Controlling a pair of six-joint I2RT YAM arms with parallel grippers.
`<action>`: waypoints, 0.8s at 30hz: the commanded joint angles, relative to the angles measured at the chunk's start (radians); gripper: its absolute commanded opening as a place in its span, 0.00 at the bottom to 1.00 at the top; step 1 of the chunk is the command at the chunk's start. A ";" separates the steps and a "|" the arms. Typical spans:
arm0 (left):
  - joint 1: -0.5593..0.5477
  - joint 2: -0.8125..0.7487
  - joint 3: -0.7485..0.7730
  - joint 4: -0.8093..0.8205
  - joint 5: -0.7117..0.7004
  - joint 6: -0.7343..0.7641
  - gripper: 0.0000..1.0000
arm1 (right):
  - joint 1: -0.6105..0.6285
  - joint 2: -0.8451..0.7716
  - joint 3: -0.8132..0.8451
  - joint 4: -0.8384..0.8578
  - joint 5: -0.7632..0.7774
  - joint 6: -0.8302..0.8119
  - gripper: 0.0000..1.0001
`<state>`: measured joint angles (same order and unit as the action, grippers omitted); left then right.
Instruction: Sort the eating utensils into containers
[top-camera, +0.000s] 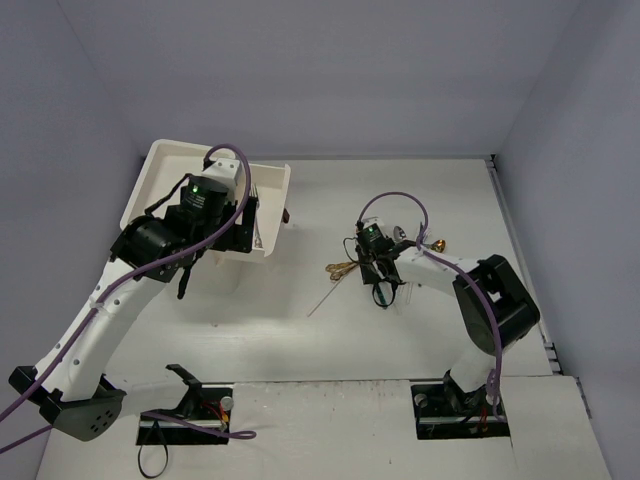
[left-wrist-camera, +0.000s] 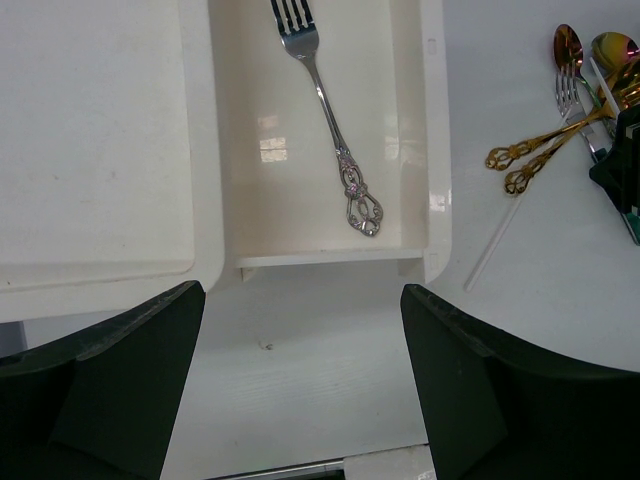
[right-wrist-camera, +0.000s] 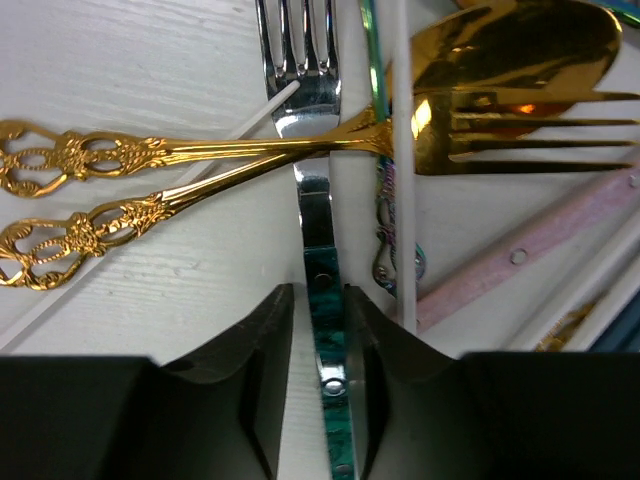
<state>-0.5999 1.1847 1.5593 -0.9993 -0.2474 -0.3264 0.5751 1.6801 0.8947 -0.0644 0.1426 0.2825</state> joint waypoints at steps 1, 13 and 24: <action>0.006 -0.007 0.004 0.027 0.008 -0.007 0.77 | 0.001 0.035 0.006 -0.001 -0.093 -0.012 0.22; 0.006 0.007 0.014 0.027 0.022 -0.016 0.77 | 0.012 0.003 0.035 -0.038 -0.048 0.047 0.00; 0.006 0.022 0.040 0.027 0.031 -0.029 0.77 | 0.014 -0.124 0.106 -0.211 -0.130 0.107 0.00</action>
<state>-0.5999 1.2024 1.5578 -0.9997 -0.2245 -0.3329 0.5835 1.6547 0.9545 -0.1921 0.0480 0.3496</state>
